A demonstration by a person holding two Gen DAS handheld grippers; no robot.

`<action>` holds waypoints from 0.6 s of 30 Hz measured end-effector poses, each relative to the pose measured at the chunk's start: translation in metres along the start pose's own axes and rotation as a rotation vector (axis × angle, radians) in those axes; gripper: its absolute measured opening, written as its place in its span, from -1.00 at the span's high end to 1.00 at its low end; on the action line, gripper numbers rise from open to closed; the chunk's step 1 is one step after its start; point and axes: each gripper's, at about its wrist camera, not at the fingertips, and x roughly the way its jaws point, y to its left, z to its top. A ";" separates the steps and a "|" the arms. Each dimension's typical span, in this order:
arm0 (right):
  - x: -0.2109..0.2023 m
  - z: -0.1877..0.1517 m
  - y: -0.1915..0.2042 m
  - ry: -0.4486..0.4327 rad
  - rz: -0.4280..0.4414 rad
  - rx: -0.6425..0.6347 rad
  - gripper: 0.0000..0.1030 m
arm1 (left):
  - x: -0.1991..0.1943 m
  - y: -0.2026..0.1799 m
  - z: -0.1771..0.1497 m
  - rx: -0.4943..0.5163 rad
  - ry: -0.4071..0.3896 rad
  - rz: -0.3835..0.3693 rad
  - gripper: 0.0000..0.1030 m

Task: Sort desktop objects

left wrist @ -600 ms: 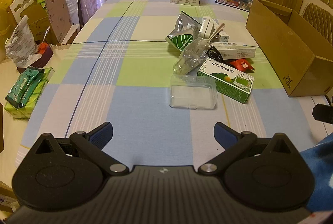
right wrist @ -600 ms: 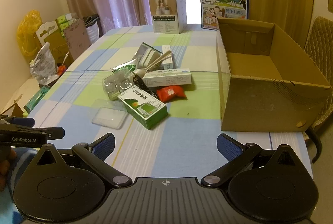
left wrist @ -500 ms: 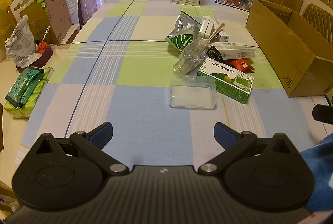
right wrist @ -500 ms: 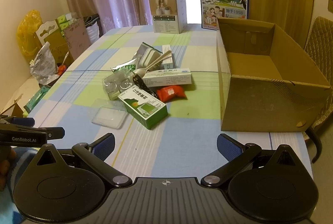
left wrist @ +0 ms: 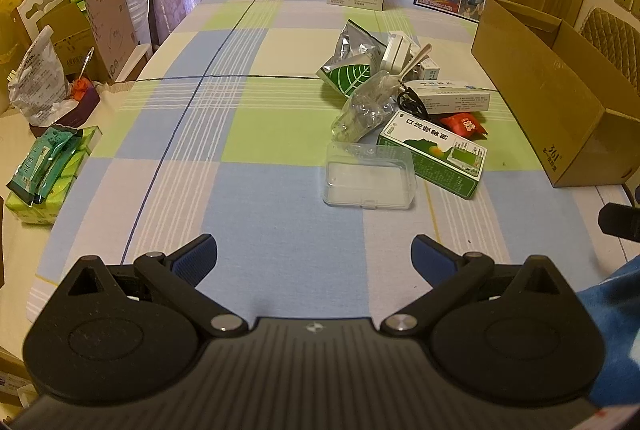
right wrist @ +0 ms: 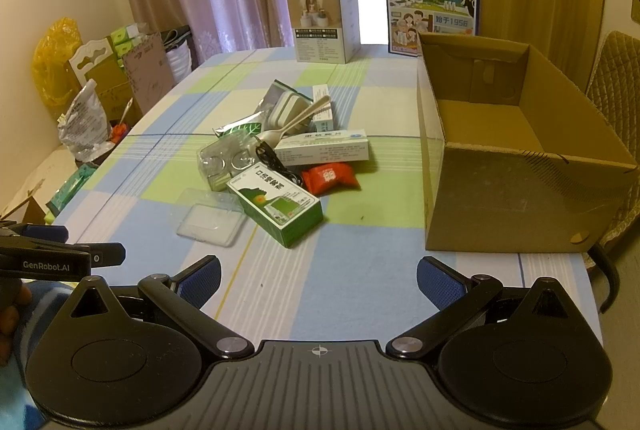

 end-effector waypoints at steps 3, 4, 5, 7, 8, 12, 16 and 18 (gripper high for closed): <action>0.000 0.000 0.000 0.003 0.015 -0.002 -0.97 | 0.000 0.001 0.000 -0.009 0.001 0.005 -0.97; 0.000 -0.001 0.000 0.005 0.031 -0.003 -0.97 | 0.000 0.001 0.001 -0.010 0.003 0.006 -0.97; 0.001 -0.001 -0.001 0.008 0.047 -0.004 -0.97 | 0.000 0.001 0.001 -0.012 0.004 0.005 -0.97; 0.000 -0.002 0.001 0.007 0.061 -0.009 -0.97 | -0.001 0.003 0.001 -0.017 0.005 0.003 -0.97; 0.000 -0.002 0.001 0.008 0.070 -0.010 -0.97 | -0.001 0.003 0.002 -0.019 0.006 0.003 -0.97; -0.003 0.003 0.001 0.016 0.101 -0.003 -0.97 | -0.002 0.005 0.004 -0.026 0.018 -0.015 -0.97; 0.001 0.014 0.005 0.027 0.144 -0.047 -0.97 | 0.002 0.008 0.009 -0.026 0.051 -0.085 -0.97; 0.006 0.020 0.010 0.041 0.172 -0.110 -0.97 | 0.004 0.008 0.015 0.012 0.052 -0.130 -0.97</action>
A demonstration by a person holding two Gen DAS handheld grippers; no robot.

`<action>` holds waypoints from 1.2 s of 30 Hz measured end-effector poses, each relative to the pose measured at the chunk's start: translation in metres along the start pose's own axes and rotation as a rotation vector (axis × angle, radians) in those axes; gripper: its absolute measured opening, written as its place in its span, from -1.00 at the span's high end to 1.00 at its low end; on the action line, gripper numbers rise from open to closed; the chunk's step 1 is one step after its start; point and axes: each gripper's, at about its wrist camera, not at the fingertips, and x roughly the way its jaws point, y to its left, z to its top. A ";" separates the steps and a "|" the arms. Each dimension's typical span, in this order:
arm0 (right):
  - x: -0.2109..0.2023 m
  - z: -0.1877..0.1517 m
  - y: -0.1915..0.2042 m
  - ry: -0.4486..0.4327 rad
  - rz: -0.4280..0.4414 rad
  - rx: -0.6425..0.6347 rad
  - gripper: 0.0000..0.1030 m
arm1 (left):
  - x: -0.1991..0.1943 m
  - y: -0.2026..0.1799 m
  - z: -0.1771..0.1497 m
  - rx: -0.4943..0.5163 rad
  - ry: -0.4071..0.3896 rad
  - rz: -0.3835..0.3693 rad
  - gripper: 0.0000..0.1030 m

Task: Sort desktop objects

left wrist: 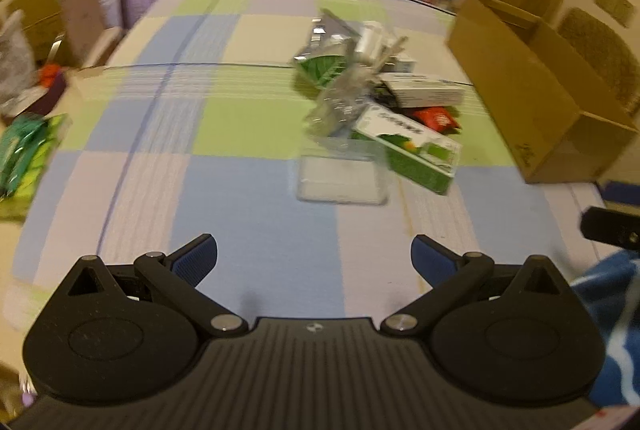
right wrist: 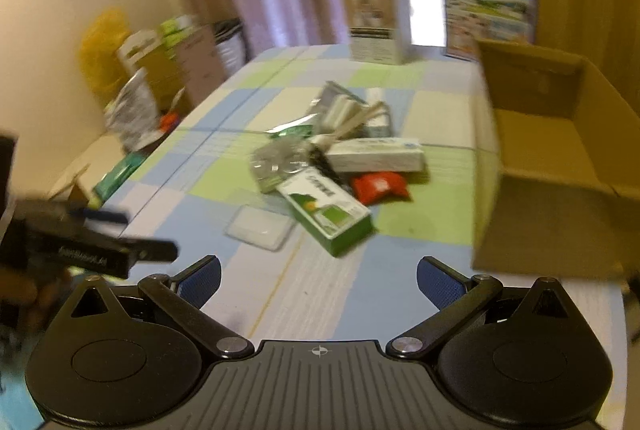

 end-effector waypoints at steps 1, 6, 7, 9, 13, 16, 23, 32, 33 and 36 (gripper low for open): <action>0.004 0.004 0.003 0.013 0.003 -0.042 -0.97 | 0.001 -0.001 0.004 0.035 -0.004 -0.014 -0.97; 0.033 0.024 0.005 0.096 -0.050 -0.155 -0.97 | 0.012 -0.004 0.026 0.271 -0.008 -0.059 -0.97; 0.039 0.027 0.003 0.103 -0.057 -0.168 -0.97 | 0.017 -0.003 0.031 0.309 0.005 -0.056 -0.97; 0.053 0.032 -0.002 0.127 -0.056 -0.186 -0.97 | 0.026 0.000 0.037 0.344 0.022 -0.068 -0.97; 0.085 0.038 -0.010 0.199 -0.027 -0.242 -0.97 | 0.048 0.008 0.047 0.270 0.079 -0.094 -0.97; 0.106 0.038 -0.015 0.247 -0.018 -0.276 -0.96 | 0.065 0.006 0.054 0.193 0.111 -0.106 -0.97; 0.139 0.041 -0.019 0.272 0.018 -0.397 -0.96 | 0.106 -0.006 0.061 0.084 0.167 -0.073 -0.97; 0.172 0.039 -0.029 0.306 0.064 -0.415 -0.62 | 0.141 -0.011 0.062 0.084 0.219 -0.055 -0.67; 0.174 0.039 -0.029 0.306 0.068 -0.407 -0.59 | 0.141 -0.009 0.063 0.087 0.213 -0.048 -0.67; 0.182 0.042 -0.029 0.299 0.079 -0.393 -0.47 | 0.137 -0.003 0.064 0.137 0.188 -0.028 -0.66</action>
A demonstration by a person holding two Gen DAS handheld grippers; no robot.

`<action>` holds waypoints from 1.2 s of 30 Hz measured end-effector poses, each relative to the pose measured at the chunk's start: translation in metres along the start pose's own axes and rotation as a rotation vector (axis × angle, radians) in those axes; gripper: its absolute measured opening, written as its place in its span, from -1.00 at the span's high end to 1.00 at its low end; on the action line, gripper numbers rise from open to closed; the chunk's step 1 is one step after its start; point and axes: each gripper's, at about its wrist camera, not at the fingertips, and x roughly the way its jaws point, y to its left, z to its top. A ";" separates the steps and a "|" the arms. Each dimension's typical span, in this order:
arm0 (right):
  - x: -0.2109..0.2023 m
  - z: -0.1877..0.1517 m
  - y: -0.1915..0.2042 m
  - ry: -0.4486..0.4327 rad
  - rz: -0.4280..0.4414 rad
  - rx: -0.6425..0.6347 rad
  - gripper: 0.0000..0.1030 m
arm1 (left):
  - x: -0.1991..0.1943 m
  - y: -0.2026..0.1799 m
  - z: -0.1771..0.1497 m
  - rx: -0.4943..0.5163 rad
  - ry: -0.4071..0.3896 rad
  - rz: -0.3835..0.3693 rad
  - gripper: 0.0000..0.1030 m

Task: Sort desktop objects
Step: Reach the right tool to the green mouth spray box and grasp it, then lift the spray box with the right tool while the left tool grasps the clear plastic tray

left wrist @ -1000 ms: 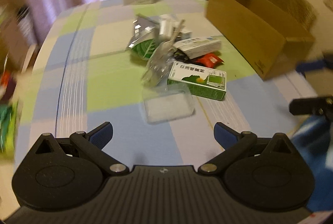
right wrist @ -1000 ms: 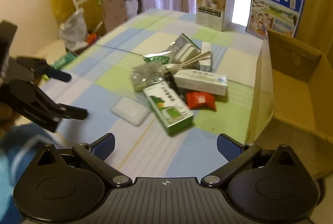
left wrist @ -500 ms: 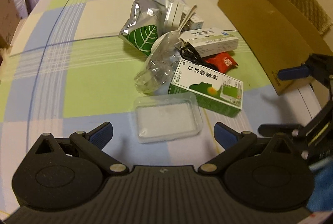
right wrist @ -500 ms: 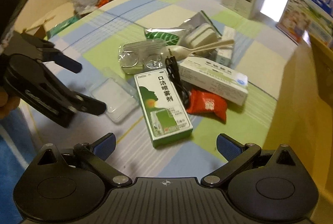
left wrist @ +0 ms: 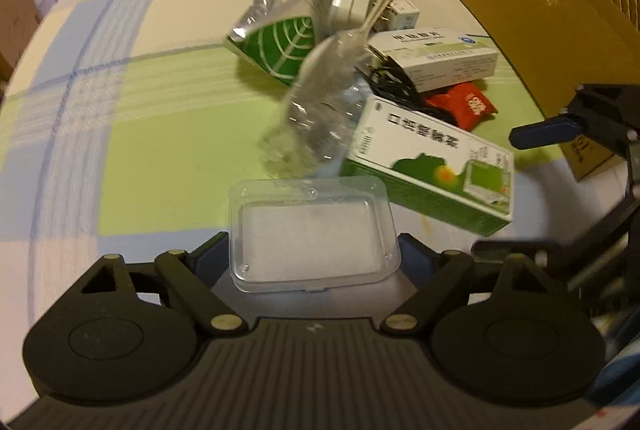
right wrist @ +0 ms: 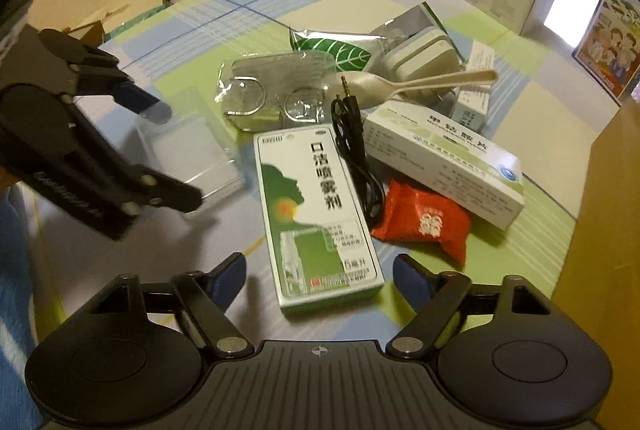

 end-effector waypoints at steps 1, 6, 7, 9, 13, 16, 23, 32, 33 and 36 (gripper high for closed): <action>0.002 0.002 0.000 -0.001 0.005 0.002 -0.38 | -0.002 0.003 -0.001 0.021 -0.006 -0.001 -0.66; 0.002 0.002 -0.001 0.045 0.051 0.006 -0.03 | -0.010 0.019 -0.008 0.065 0.001 -0.071 -0.66; -0.001 0.001 0.000 0.061 0.054 0.003 -0.03 | -0.010 0.021 -0.009 0.063 0.002 -0.073 -0.66; -0.005 -0.002 0.003 0.106 0.047 -0.008 -0.03 | -0.011 0.026 -0.011 0.052 0.001 -0.081 -0.67; -0.010 -0.010 0.011 0.125 0.024 -0.037 -0.07 | -0.011 0.031 -0.012 0.019 0.004 -0.080 -0.67; -0.007 -0.008 0.012 0.091 -0.003 -0.023 -0.13 | -0.009 0.029 -0.011 0.017 0.015 -0.061 -0.68; 0.005 0.006 0.018 0.057 0.010 -0.002 -0.31 | -0.002 0.027 -0.010 -0.004 0.035 -0.012 -0.68; 0.006 0.007 0.010 0.054 0.032 0.090 -0.03 | -0.002 0.027 -0.010 -0.011 0.008 -0.015 -0.62; 0.003 0.006 0.011 0.049 0.030 0.089 -0.02 | -0.005 0.026 -0.010 -0.007 0.002 -0.016 -0.62; -0.010 0.006 0.013 0.024 0.022 0.110 -0.02 | -0.013 0.025 -0.009 0.001 -0.010 -0.014 -0.62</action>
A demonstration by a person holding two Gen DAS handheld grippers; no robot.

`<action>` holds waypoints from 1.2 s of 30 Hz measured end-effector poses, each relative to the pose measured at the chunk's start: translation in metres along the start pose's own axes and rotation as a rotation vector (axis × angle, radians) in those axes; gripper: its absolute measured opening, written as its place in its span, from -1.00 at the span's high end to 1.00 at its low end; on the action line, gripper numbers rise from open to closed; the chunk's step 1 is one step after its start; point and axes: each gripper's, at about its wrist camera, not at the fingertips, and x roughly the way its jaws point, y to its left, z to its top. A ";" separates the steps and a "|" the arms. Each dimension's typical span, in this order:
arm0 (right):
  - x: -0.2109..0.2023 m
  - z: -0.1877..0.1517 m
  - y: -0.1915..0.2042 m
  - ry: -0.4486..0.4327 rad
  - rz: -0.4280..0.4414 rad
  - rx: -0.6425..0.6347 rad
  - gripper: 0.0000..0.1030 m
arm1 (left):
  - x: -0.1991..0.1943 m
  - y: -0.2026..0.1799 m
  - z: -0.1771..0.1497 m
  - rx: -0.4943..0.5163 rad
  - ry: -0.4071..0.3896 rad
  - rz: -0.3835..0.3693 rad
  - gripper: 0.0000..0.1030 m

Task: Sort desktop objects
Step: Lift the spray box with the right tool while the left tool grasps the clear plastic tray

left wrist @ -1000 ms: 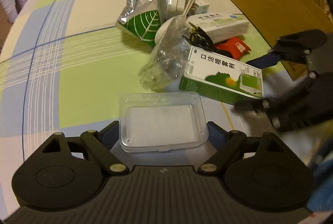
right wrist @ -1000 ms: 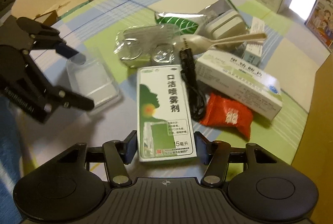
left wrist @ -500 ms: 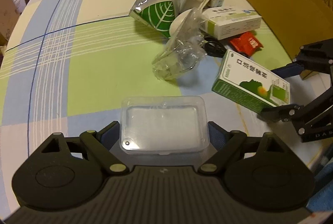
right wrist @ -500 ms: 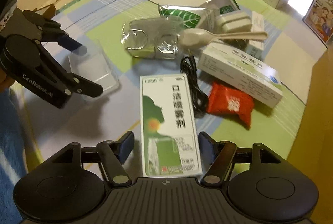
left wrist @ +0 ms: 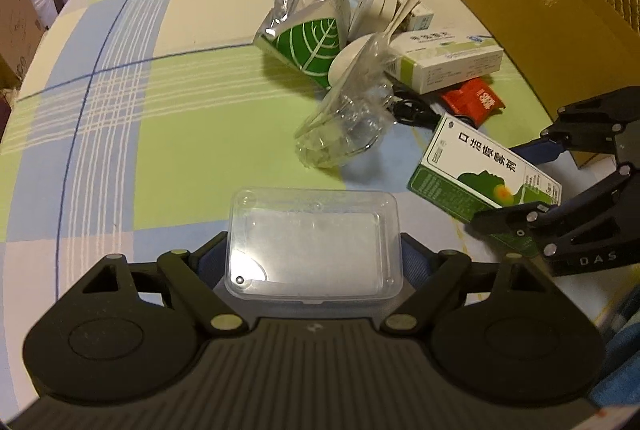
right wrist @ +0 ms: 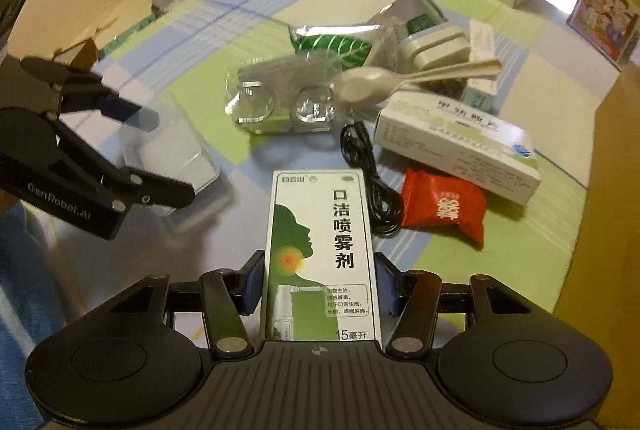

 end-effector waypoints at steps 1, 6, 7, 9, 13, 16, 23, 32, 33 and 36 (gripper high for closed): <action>-0.005 0.000 0.001 -0.012 -0.003 0.006 -0.02 | -0.003 0.000 0.000 0.000 -0.004 0.000 -0.62; -0.037 -0.001 0.004 -0.083 -0.018 0.060 -0.02 | -0.022 -0.004 -0.005 -0.003 -0.026 -0.006 -0.62; -0.044 0.000 0.004 -0.096 -0.023 0.072 -0.02 | -0.025 -0.006 -0.006 -0.003 -0.030 -0.006 -0.62; -0.059 -0.002 0.005 -0.124 -0.033 0.090 -0.02 | -0.034 -0.008 -0.009 -0.010 -0.039 -0.010 -0.62; -0.092 -0.009 0.006 -0.174 -0.061 0.112 -0.02 | -0.052 -0.019 -0.013 -0.002 -0.064 -0.016 -0.62; -0.114 -0.017 0.003 -0.196 -0.090 0.128 -0.02 | -0.066 -0.031 -0.013 0.013 -0.087 -0.025 -0.62; -0.168 -0.045 -0.024 -0.253 -0.176 0.210 -0.02 | -0.092 -0.072 -0.004 0.071 -0.136 -0.065 -0.62; -0.226 -0.077 -0.083 -0.291 -0.293 0.312 -0.02 | -0.105 -0.145 0.034 0.186 -0.183 -0.145 -0.62; -0.231 -0.080 -0.090 -0.295 -0.301 0.327 -0.02 | -0.105 -0.156 0.040 0.201 -0.188 -0.157 -0.62; -0.239 -0.087 -0.111 -0.301 -0.324 0.358 -0.02 | -0.104 -0.186 0.059 0.242 -0.200 -0.185 -0.62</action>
